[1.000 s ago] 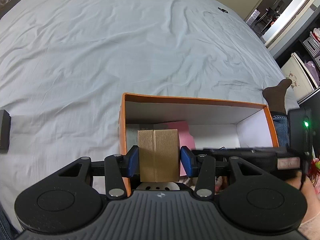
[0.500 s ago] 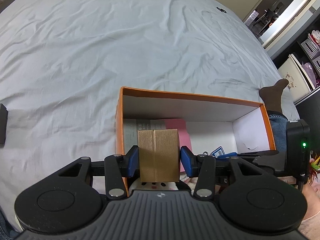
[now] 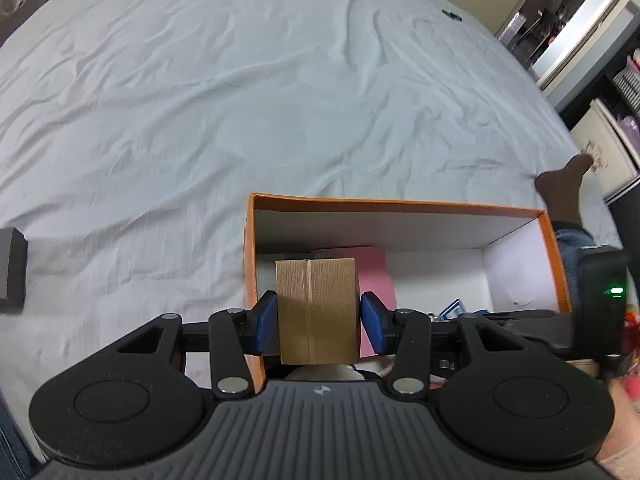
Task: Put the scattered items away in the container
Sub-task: 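Lower the notepad into the shoebox and open the right tool while the left tool lowers the brown box, then lower the brown box into the shoebox and open the left tool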
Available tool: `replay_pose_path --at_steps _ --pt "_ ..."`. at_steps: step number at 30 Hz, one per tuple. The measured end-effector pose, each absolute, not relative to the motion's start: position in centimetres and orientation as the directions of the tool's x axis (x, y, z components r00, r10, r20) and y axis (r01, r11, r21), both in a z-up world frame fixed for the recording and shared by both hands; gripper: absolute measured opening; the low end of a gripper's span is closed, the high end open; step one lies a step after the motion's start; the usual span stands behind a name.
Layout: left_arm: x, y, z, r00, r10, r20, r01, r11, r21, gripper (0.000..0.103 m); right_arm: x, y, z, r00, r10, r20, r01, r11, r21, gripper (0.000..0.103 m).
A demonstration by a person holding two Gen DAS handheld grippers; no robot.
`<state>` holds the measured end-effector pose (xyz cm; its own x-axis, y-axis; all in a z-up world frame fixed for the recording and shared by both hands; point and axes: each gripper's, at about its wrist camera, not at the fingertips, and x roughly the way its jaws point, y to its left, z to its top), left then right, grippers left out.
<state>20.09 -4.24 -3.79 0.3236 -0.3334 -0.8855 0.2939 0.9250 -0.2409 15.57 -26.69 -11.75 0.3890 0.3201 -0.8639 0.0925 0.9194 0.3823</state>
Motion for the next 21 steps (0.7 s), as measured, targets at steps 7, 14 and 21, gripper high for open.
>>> replay_pose_path --at_steps 7,14,21 --pt "20.6 -6.5 -4.3 0.336 -0.253 -0.907 0.319 0.937 -0.143 0.052 14.8 -25.7 -10.2 0.465 0.336 -0.819 0.042 0.916 0.4 0.022" --pt "21.4 -6.4 -4.8 0.315 -0.279 -0.907 0.289 0.939 -0.188 0.052 14.7 -24.5 -9.4 0.479 0.389 -0.787 -0.044 0.906 0.421 0.022" --pt "20.9 -5.1 -2.5 0.36 -0.309 -0.88 0.307 0.93 -0.201 0.054 15.3 -23.3 -9.0 0.512 0.395 -0.763 -0.097 0.909 0.405 0.022"
